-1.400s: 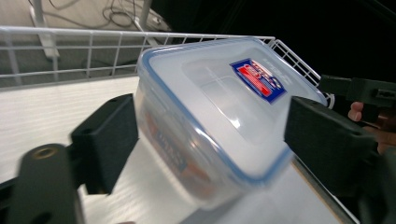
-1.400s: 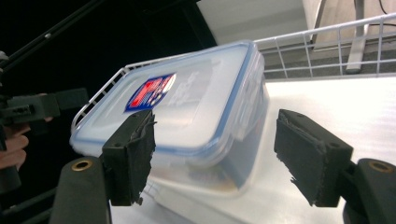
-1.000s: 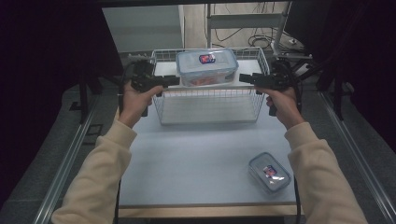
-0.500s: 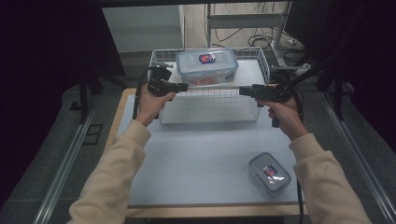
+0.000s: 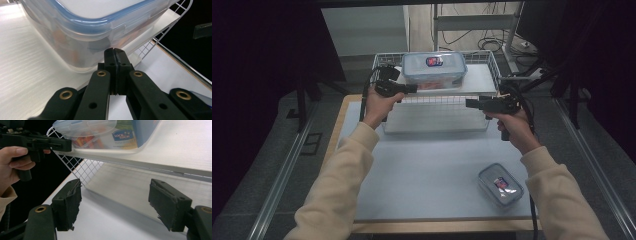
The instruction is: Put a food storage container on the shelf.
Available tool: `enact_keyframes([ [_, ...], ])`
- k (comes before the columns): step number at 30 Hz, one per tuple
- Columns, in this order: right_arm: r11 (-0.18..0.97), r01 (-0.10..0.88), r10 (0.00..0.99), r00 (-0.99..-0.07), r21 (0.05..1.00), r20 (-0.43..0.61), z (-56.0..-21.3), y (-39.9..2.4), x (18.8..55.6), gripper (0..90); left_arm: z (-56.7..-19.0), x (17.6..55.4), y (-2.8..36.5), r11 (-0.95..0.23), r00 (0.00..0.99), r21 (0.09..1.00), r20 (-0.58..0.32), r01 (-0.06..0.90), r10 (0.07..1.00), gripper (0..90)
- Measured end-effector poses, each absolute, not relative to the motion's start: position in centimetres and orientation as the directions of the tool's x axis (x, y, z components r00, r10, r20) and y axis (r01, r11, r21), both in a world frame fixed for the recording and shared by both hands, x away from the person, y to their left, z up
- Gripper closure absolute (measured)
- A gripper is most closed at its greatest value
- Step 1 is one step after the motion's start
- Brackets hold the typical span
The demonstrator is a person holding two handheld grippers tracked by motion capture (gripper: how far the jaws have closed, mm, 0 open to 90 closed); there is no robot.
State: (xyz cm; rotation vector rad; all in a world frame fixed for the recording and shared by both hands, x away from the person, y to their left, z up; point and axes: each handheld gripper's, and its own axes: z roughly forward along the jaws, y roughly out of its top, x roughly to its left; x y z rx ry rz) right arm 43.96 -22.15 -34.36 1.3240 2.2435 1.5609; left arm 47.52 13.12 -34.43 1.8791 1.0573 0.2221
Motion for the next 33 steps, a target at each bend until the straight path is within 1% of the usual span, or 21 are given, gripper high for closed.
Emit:
enact_keyframes([
  [10,0.099,0.582,0.689,-0.626,0.807,0.367,-34.2,-22.3,43.2,26.3,-34.6,47.8,13.6,-0.168,0.591,0.790,-0.282,0.590,0.756,89.7],
  [15,0.112,0.574,0.684,-0.637,0.811,0.356,-34.2,-22.2,42.7,26.3,-34.6,47.3,13.6,-0.175,0.604,0.791,-0.283,0.586,0.745,89.6],
  [20,0.128,0.567,0.684,-0.644,0.814,0.341,-34.2,-22.3,42.1,26.3,-34.7,45.5,14.0,-0.171,0.608,0.798,-0.282,0.578,0.742,89.6],
  [26,0.143,0.557,0.683,-0.654,0.818,0.326,-34.7,-22.7,41.0,26.2,-35.1,42.3,15.0,-0.161,0.633,0.814,-0.291,0.557,0.717,89.6],
  [33,0.168,0.551,0.682,-0.663,0.818,0.307,-36.1,-23.0,39.6,25.6,-36.9,38.9,15.2,-0.179,0.645,0.810,-0.288,0.558,0.708,89.5],
])
